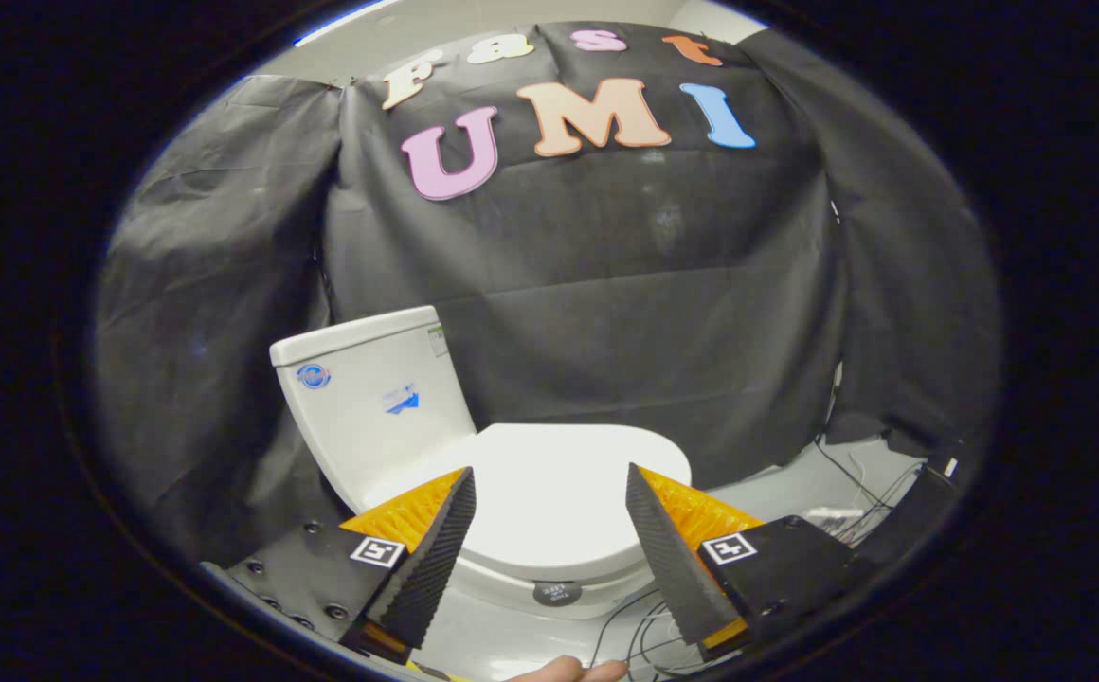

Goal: Open the toilet lid.

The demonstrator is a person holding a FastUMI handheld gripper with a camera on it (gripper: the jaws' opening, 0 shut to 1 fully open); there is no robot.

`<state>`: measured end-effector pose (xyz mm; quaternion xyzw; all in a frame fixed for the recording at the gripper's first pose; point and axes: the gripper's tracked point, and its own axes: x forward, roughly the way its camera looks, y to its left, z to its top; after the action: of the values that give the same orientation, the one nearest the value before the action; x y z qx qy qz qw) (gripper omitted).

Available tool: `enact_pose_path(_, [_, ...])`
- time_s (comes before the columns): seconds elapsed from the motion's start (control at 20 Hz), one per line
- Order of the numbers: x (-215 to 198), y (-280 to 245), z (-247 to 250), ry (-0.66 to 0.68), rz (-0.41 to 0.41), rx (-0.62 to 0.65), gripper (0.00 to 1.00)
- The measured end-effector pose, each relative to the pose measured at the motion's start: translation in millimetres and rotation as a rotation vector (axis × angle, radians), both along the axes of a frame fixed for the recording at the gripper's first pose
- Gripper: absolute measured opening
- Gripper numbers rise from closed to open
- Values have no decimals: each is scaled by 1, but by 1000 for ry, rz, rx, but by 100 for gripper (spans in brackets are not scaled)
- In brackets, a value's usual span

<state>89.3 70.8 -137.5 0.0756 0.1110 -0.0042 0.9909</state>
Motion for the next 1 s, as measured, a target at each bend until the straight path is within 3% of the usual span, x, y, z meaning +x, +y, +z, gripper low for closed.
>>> enact_pose_path(0.35, [2, 21, -34, 10, -59, 301, 98])
enact_pose_path(0.65, [-7, -19, -88, 2, -253, 679, 97])
enact_pose_path(0.75, [-11, -31, -125, 81, -316, 760, 97])
enact_pose_path(0.9, [-16, -29, -152, 123, -327, 882, 97])
enact_pose_path(1.0, [-20, -10, -175, 222, -283, 945, 96])
